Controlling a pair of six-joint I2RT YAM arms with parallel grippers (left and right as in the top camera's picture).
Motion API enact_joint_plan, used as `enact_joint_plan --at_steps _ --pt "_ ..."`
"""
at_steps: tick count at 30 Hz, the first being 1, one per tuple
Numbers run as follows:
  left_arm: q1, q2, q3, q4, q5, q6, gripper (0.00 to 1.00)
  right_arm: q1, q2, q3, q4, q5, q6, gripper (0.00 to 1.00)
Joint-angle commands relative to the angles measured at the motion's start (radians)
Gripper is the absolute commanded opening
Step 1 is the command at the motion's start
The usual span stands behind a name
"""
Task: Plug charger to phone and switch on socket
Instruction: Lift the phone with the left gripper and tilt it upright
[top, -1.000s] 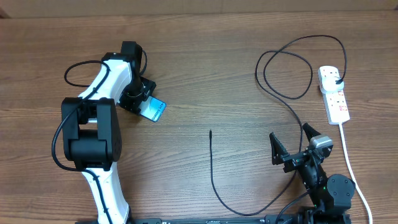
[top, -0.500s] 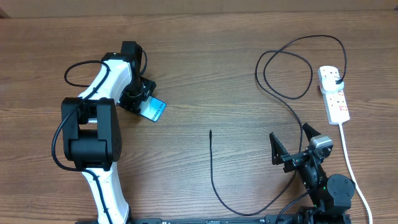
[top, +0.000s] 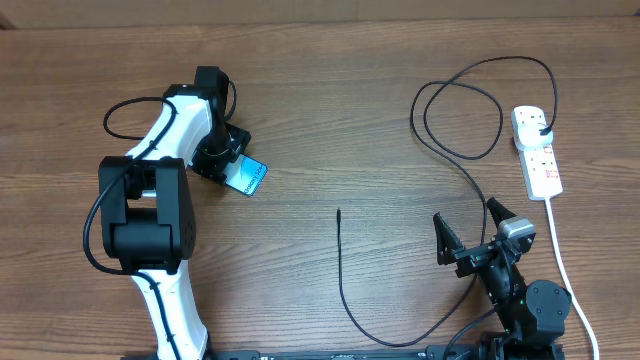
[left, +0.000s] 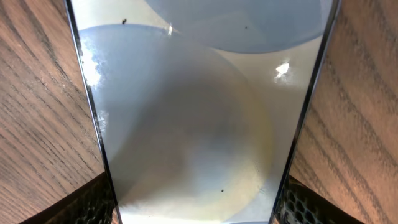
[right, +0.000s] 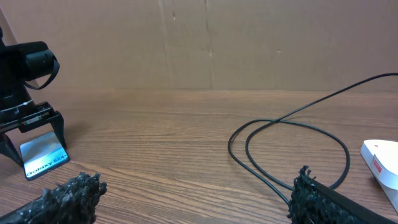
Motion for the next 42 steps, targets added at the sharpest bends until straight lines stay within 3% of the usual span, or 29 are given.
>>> enact_joint_plan --at_steps 1,12,20,31,42 --pt "0.005 0.016 0.024 -0.025 0.018 -0.005 0.04 0.004 -0.010 -0.001 0.003 0.005 0.000 1.00" --pt "0.004 0.014 0.213 -0.181 0.025 0.019 0.04 0.004 -0.010 -0.001 0.003 0.005 0.000 1.00" --pt "0.004 0.014 0.279 -0.208 0.154 0.055 0.04 0.004 -0.010 -0.001 0.003 0.005 0.000 1.00" --pt "0.005 0.014 0.288 -0.207 0.494 0.055 0.04 0.004 -0.010 -0.001 0.003 0.005 0.000 1.00" --pt "0.005 0.014 0.288 -0.207 0.867 0.130 0.04 0.004 -0.010 -0.001 0.003 0.005 0.000 1.00"
